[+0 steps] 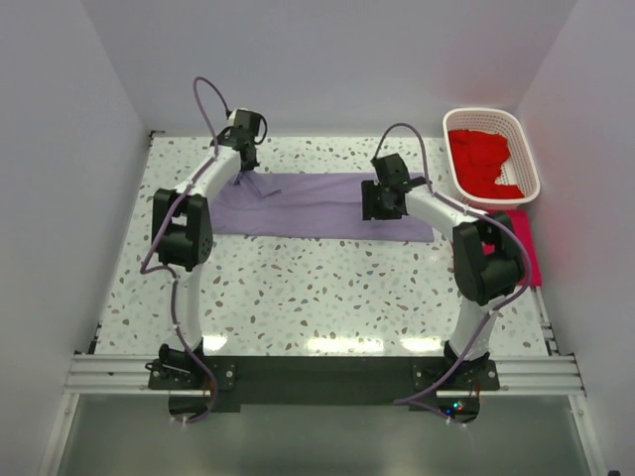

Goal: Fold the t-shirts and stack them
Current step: Fold the tshirt

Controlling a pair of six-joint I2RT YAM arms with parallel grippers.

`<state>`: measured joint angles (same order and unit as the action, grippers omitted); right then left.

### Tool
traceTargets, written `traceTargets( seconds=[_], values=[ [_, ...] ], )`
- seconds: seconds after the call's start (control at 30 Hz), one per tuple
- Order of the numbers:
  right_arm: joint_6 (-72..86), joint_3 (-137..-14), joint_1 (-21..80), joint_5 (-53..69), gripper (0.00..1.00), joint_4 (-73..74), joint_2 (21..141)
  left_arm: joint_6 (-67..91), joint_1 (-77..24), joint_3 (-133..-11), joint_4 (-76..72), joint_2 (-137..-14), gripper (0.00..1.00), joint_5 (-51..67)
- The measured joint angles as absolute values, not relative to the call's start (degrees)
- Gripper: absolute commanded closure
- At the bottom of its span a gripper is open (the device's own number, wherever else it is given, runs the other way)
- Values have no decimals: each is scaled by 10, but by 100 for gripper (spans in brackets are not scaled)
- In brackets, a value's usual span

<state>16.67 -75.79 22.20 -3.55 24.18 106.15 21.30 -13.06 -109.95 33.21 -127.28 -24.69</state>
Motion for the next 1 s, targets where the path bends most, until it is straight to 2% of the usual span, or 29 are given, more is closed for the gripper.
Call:
traceTargets(
  seconds=[0.03, 0.2, 0.23, 0.33, 0.5, 0.8, 1.0],
  values=[
    [167, -762, 215, -36, 44, 241, 1070, 209, -130, -1100, 326, -1273, 73, -245],
    [168, -769, 183, -40, 42, 239, 1084, 201, -129, -1099, 301, -1274, 50, -244],
    [167, -769, 180, -41, 42, 239, 1084, 202, -128, -1099, 298, -1274, 41, -244],
    [166, -768, 180, -44, 42, 239, 1084, 207, -124, -1099, 296, -1274, 32, -242],
    [169, -752, 173, -39, 44, 235, 1079, 233, -113, -1064, 310, -1239, 33, -248],
    [176, -743, 131, -17, 49, 234, 1079, 290, -50, -810, 318, -1020, 35, -235],
    [190, -736, 131, 0, 54, 230, 1080, 294, -36, -745, 309, -1030, 41, -187]
  ],
)
